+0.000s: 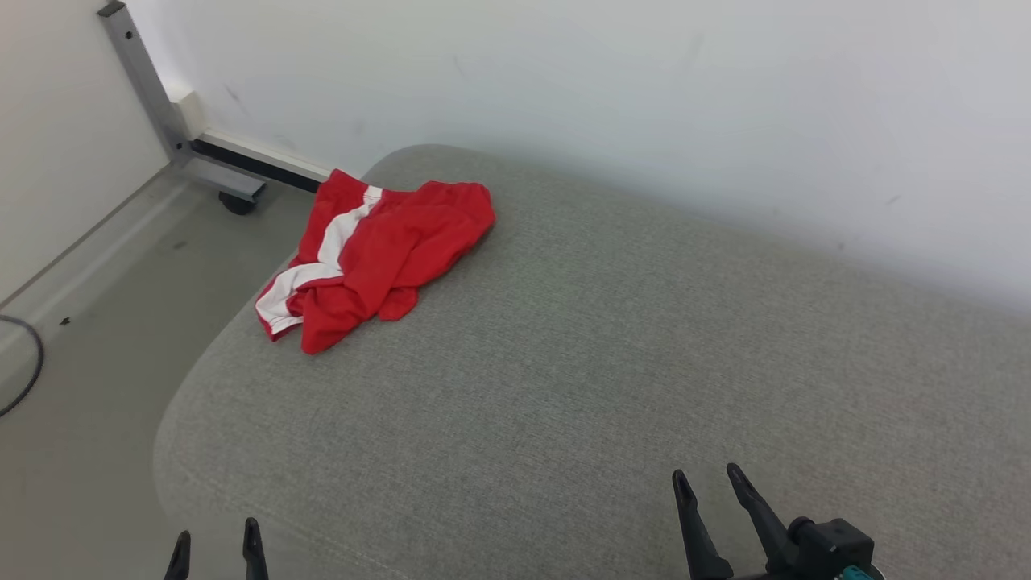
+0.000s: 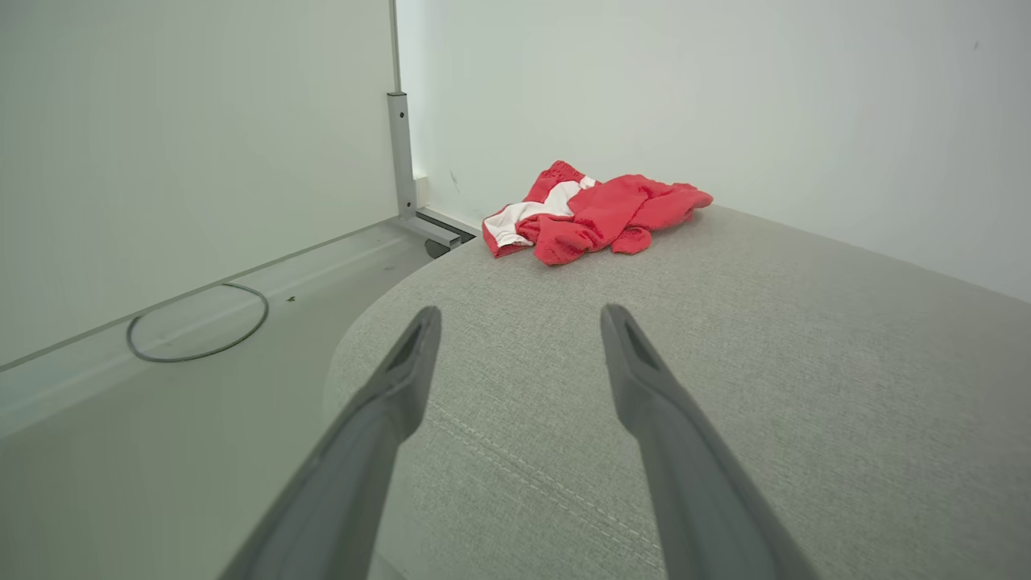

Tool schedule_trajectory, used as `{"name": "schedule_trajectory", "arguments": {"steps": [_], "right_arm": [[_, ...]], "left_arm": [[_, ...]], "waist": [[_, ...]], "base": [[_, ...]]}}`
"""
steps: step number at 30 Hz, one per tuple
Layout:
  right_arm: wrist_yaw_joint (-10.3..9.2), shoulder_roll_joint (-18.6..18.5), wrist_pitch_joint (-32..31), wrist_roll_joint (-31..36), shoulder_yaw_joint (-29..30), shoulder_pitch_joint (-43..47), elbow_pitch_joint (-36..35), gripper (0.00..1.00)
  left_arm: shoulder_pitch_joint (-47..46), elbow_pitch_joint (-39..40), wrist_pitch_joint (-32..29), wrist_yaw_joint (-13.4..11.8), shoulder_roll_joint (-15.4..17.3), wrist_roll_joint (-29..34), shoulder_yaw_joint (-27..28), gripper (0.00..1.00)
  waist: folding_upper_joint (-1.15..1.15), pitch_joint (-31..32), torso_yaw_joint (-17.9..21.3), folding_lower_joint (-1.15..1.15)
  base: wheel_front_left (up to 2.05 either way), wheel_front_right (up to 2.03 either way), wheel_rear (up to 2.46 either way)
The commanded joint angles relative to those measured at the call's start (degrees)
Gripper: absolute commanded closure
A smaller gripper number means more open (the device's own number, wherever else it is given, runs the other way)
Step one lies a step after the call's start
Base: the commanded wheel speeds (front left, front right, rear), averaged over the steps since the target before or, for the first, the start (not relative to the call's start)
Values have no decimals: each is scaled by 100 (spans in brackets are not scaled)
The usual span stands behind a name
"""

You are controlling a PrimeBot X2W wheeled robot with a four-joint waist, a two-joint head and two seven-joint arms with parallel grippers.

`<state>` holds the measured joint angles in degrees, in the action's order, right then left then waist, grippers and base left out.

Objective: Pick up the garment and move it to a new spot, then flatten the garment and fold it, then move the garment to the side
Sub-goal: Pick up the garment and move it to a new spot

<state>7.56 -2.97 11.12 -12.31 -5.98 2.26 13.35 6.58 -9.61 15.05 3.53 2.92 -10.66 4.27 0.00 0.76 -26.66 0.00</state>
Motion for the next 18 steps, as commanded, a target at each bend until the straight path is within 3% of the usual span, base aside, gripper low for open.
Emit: {"name": "schedule_trajectory", "arguments": {"steps": [1, 13, 18], "right_arm": [[-11, 18, 5, -51, -33, -84, 20, 0], [-11, 16, 65, -82, -125, -237, 201, 0], [-11, 16, 29, -26, -52, -164, 139, 0]], "left_arm": [[63, 46, 15, -25, -6, -44, 45, 0], [43, 92, 15, -78, -5, -66, 110, 0], [-523, -235, 15, 56, -2, -28, 117, 0]], "waist": [[0, 33, -270, 0], [0, -24, -280, 0], [0, -116, -263, 0]], "base": [[0, 0, 0], [0, 0, 0], [0, 0, 0]]}}
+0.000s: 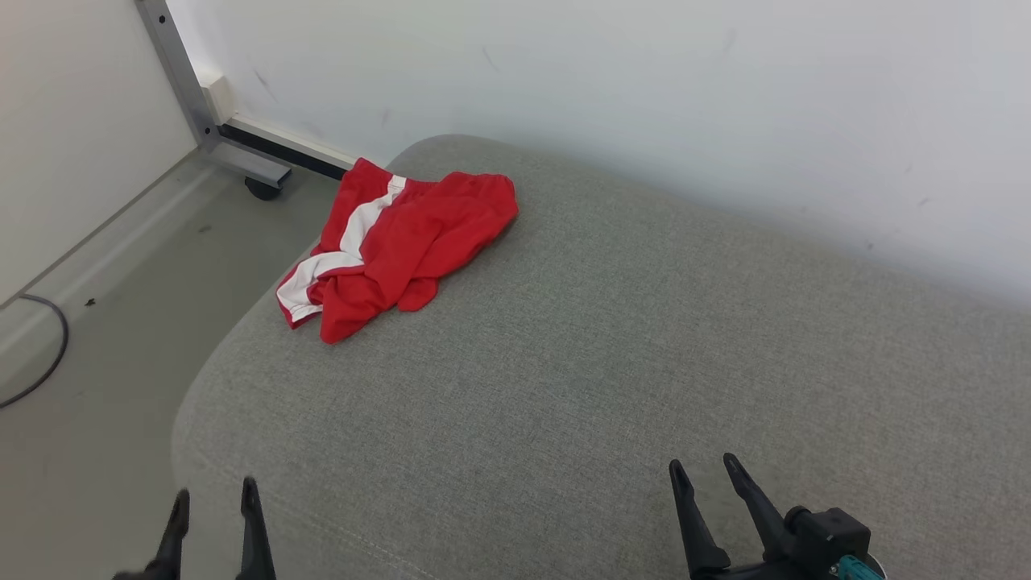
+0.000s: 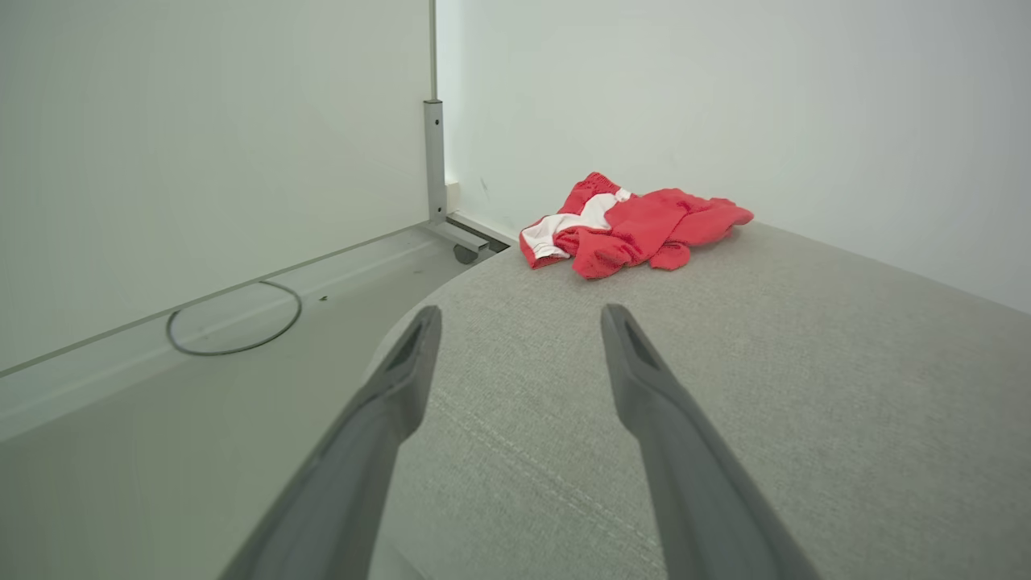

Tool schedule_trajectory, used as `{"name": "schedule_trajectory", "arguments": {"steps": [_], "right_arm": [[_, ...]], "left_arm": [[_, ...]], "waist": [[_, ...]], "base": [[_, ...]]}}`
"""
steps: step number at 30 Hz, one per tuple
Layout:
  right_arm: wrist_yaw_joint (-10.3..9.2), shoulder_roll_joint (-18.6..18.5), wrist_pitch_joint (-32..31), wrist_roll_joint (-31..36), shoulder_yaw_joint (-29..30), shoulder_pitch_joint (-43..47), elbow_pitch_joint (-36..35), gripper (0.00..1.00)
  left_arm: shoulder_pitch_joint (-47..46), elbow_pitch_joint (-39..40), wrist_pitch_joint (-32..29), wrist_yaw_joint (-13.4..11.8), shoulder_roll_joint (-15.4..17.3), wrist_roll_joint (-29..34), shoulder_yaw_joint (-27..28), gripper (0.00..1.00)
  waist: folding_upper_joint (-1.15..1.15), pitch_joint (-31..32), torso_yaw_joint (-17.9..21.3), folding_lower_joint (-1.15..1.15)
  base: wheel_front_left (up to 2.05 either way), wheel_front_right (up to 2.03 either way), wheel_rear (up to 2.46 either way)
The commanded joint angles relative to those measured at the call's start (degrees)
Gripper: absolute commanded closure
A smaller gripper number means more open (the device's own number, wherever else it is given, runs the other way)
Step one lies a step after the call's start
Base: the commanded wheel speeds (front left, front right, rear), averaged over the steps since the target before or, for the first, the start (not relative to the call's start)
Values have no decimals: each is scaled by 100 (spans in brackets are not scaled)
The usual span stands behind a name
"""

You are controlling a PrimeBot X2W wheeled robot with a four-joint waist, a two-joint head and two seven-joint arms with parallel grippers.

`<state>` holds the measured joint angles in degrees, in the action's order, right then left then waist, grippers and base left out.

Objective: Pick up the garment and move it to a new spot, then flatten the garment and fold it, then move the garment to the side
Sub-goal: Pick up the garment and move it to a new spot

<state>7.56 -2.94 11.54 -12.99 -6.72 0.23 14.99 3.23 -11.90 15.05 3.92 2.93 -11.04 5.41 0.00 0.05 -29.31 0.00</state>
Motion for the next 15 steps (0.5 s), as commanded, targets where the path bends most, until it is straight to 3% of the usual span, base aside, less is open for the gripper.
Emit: {"name": "schedule_trajectory", "arguments": {"steps": [1, 6, 15], "right_arm": [[-11, 11, -23, 69, 50, 40, -48, 0], [-11, 11, -220, 260, 62, -125, -294, 0], [-11, -213, -739, 509, -114, -520, -1025, 0]], "left_arm": [[-361, -165, 15, 57, 0, -10, -3, 0], [-1719, -1033, -36, 152, 93, -185, -57, 0], [-3839, -2477, -619, 211, 432, -637, 168, 0]], "waist": [[0, -81, 2, 0], [0, -469, 169, 0], [0, -1586, 921, 0]], "base": [[0, 0, 0], [0, 0, 0], [0, 0, 0]]}}
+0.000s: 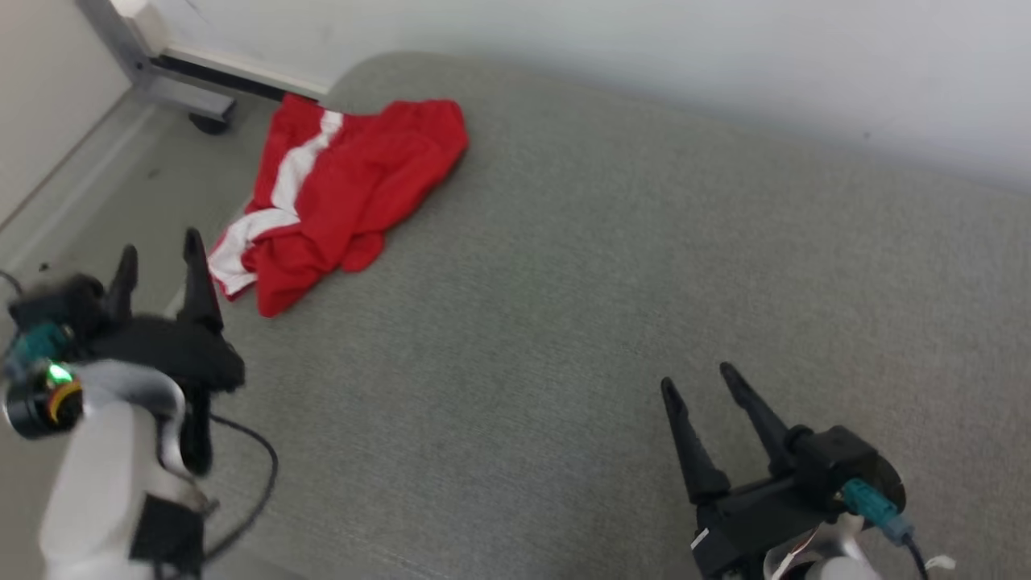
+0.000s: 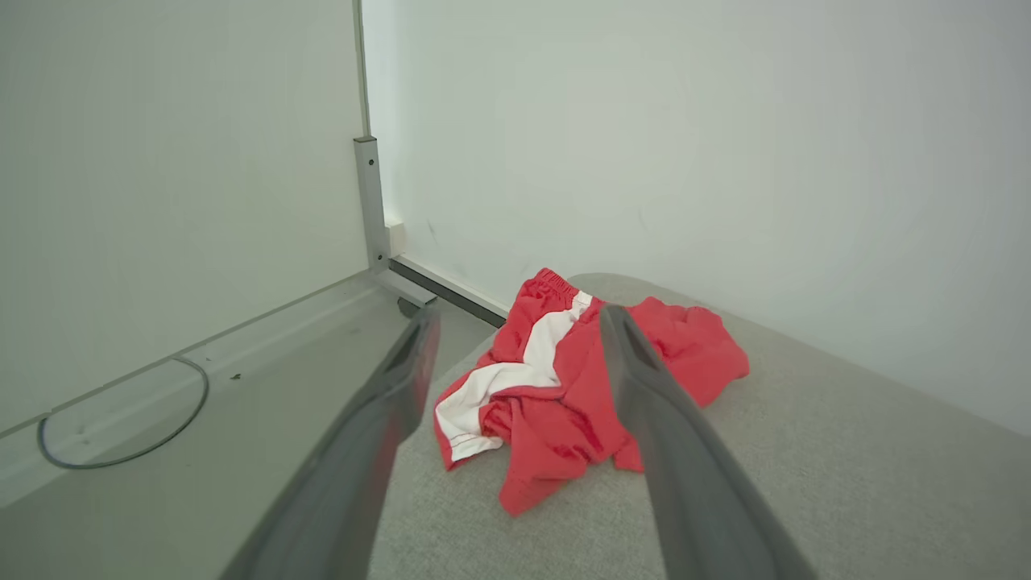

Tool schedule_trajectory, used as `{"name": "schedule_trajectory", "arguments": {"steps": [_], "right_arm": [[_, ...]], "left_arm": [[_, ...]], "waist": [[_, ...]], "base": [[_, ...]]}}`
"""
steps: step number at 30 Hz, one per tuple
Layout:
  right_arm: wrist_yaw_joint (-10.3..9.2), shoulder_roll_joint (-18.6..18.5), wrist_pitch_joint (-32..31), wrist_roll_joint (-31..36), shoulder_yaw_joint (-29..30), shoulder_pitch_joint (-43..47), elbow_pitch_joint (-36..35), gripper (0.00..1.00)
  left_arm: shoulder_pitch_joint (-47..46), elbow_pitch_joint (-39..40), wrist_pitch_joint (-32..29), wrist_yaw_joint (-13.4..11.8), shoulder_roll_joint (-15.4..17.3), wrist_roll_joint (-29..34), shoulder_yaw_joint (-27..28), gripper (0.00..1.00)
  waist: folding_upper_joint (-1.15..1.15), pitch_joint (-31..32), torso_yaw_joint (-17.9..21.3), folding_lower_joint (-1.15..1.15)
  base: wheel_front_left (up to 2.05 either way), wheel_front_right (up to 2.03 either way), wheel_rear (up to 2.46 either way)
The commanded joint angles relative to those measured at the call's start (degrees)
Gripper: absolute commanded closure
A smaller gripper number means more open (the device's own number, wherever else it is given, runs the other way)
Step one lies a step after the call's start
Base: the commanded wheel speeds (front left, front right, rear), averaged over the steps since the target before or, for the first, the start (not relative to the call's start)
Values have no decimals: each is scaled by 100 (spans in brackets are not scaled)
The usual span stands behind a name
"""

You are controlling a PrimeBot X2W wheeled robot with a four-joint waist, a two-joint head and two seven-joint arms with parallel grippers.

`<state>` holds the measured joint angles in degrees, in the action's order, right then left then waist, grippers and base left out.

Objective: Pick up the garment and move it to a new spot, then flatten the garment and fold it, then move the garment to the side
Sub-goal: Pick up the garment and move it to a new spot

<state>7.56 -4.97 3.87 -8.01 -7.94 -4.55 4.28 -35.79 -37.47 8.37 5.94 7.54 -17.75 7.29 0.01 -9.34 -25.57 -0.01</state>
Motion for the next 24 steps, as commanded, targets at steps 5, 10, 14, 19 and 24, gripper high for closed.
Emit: {"name": "schedule_trajectory", "arguments": {"steps": [5, 10, 14, 19, 24], "right_arm": [[-10, -224, -290, 100, -18, -175, -600, 0], [-10, -379, -563, 156, 46, -24, -1260, 0], [-10, -484, -750, 260, 171, 79, -1876, 0], [-10, -382, -863, 311, 271, 277, -2421, 0], [-10, -312, -811, 331, 363, 320, -2590, 0]], "left_arm": [[-982, -617, -312, 76, 235, -507, 248, 0], [-1650, -1027, -569, 154, 545, -968, 282, 0], [-2113, -1335, -811, 147, 630, -1277, 322, 0], [-2487, -1844, -1098, -64, 875, -1171, 250, 0], [-2725, -2243, -1421, -327, 920, -1271, 309, 0]], "waist": [[-1, -1392, 1036, 1], [-1, -1941, 1380, 1], [-1, -2355, 1507, 1], [-1, -2691, 1725, 1], [-1, -2910, 1890, 1]], "base": [[0, 0, 0], [0, 0, 0], [0, 0, 0], [0, 0, 0], [0, 0, 0]]}}
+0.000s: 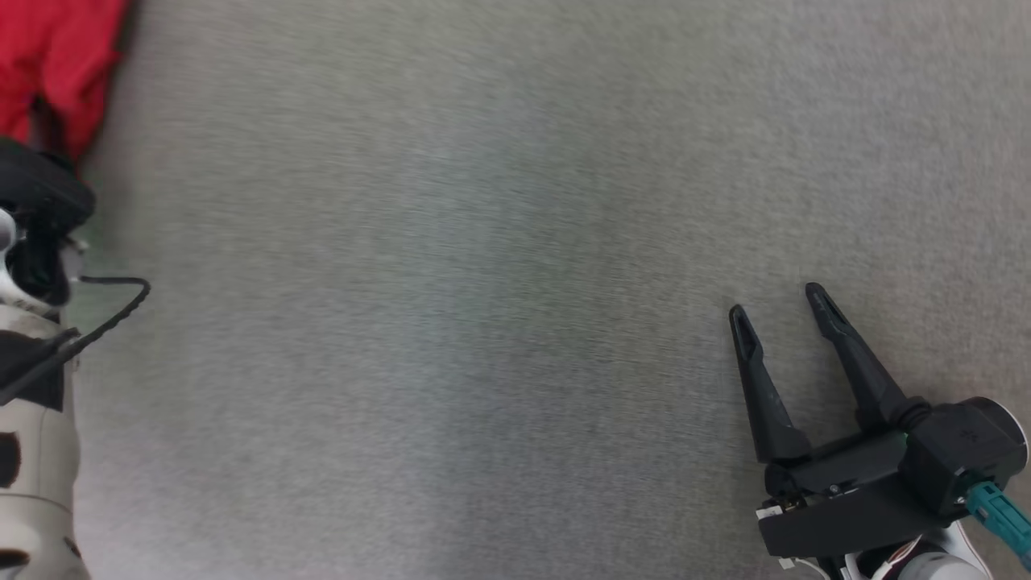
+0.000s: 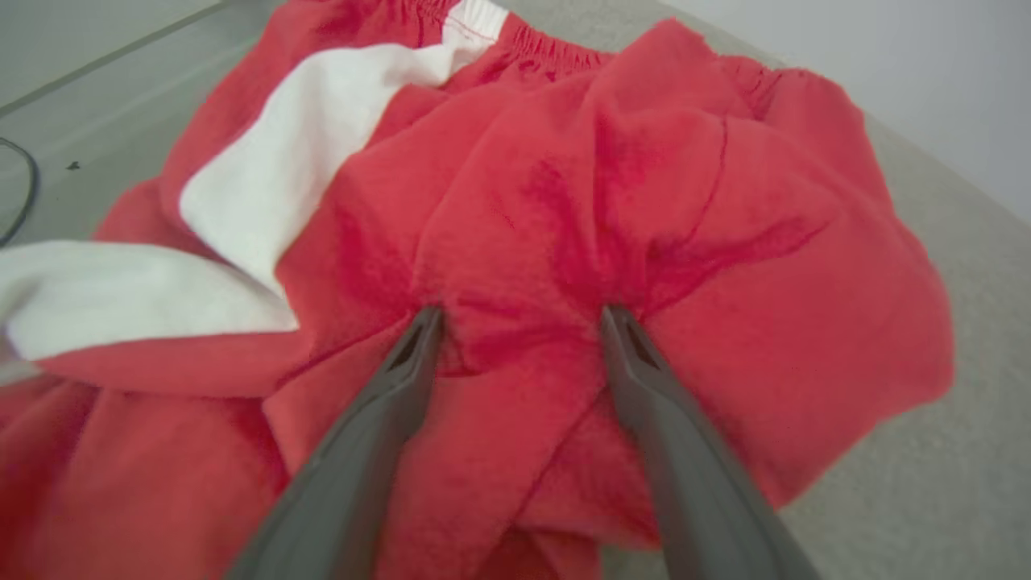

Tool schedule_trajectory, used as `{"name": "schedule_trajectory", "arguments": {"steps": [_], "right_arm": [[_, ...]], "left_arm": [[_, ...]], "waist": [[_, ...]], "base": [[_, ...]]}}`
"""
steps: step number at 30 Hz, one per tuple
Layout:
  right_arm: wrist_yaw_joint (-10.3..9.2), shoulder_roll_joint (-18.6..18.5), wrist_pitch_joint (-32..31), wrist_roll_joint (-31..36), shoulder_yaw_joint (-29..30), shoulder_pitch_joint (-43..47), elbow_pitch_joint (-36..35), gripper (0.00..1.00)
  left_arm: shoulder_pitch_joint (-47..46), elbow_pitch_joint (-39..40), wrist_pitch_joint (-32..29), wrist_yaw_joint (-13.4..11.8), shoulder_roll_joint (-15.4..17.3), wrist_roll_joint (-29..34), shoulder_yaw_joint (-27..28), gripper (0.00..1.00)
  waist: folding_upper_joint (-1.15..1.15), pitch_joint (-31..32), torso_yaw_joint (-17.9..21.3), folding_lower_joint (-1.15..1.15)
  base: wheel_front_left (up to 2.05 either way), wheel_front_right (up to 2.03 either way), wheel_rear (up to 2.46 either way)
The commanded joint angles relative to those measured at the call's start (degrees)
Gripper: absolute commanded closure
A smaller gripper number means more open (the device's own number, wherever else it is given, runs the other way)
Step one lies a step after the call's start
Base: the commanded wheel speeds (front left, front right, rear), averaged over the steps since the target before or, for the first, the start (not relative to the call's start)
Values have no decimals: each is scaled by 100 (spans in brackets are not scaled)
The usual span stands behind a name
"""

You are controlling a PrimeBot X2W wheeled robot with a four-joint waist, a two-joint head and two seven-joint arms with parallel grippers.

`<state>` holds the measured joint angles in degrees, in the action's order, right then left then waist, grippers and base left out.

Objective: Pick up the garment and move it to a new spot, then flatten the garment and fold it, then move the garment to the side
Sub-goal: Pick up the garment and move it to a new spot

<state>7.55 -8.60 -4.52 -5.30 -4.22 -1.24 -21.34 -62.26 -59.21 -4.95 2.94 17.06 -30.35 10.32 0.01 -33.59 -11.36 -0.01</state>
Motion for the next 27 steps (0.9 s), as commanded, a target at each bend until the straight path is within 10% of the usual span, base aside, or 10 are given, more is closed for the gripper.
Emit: {"name": "schedule_trajectory", "arguments": {"steps": [1, 5, 6, 7, 8, 27], "right_arm": [[-9, 64, 46, 55, -1, -19, -30, 0], [-10, 122, 123, 1, -11, -53, 87, 0], [-10, 141, 152, -11, -39, -69, 115, 0], [-10, 160, 185, -26, -61, -89, 148, 0], [-10, 175, 205, -39, -85, -110, 201, 0], [-9, 538, 1175, -660, -512, -460, 1954, 0]], "left_arm": [[-126, -120, -176, -64, -1, -43, 25, 0], [-128, -391, -692, -122, -37, -113, -13, 9], [-138, -423, -789, -139, -25, -91, -47, 62], [-144, -423, -834, -141, -14, -88, -60, 95], [-142, -420, -877, -145, -4, -94, -70, 100], [626, 1294, -1120, 248, 980, 562, -829, 100]], "waist": [[-1, -502, 484, 1], [-1, -466, 532, 1], [-1, -441, 536, 1], [-1, -418, 535, 1], [-1, -385, 532, 1], [-1, 1598, 700, 1]], "base": [[0, 0, 0], [0, 0, 0], [0, 0, 0], [0, 0, 0], [0, 0, 0], [0, 0, 0]]}}
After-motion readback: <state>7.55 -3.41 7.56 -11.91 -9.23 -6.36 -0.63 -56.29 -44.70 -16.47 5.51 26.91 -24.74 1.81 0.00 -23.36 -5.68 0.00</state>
